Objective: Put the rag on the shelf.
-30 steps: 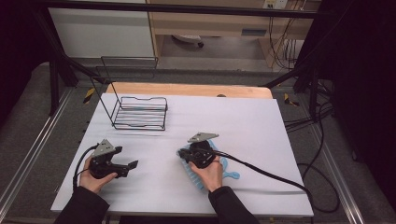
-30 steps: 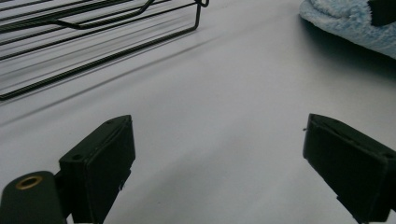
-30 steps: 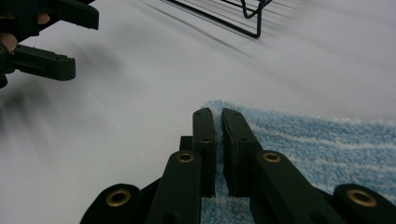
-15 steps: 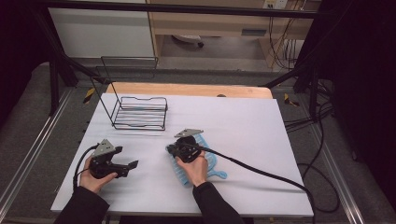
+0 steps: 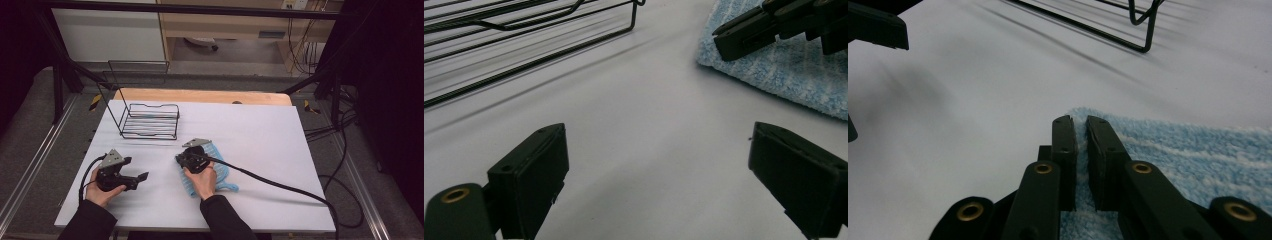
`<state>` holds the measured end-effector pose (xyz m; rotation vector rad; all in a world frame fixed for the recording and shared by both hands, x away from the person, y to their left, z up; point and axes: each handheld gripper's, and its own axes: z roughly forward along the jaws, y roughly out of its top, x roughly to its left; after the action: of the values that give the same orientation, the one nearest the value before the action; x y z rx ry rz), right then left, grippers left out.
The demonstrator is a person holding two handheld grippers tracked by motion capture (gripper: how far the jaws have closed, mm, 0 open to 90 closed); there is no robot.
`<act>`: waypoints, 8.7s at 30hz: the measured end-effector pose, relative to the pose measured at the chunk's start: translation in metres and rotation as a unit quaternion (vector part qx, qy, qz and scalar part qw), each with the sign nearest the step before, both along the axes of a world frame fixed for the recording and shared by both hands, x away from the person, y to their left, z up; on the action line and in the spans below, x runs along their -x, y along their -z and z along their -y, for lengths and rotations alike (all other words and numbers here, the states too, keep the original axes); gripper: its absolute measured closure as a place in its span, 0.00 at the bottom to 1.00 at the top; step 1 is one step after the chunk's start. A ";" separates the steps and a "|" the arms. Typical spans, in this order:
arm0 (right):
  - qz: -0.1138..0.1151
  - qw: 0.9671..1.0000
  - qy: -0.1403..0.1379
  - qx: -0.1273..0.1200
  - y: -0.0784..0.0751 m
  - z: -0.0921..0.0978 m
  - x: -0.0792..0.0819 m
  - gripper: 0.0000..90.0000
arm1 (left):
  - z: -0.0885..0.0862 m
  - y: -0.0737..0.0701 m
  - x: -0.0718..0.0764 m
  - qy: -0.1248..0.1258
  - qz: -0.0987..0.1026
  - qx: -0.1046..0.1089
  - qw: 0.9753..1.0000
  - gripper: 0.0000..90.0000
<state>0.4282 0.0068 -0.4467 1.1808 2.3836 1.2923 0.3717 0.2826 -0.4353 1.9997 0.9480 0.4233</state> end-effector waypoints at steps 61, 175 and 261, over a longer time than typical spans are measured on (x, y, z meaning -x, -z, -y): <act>-0.025 0.999 -0.023 0.037 0.001 0.169 0.063 0.79 | 0.189 0.006 0.020 0.077 -0.078 -0.082 0.991 0.78; -0.003 0.999 -0.028 0.022 0.000 0.163 0.072 0.06 | 0.096 0.006 -0.049 -0.028 -0.131 -0.005 0.991 0.64; -0.058 0.995 -0.003 -0.080 -0.015 0.101 0.016 0.87 | 0.081 -0.014 -0.028 0.009 -0.077 0.059 0.995 0.88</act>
<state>0.4123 -0.0946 -0.4314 1.3263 2.4024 1.4797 0.4001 0.2015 -0.4214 1.9535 1.0236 0.2007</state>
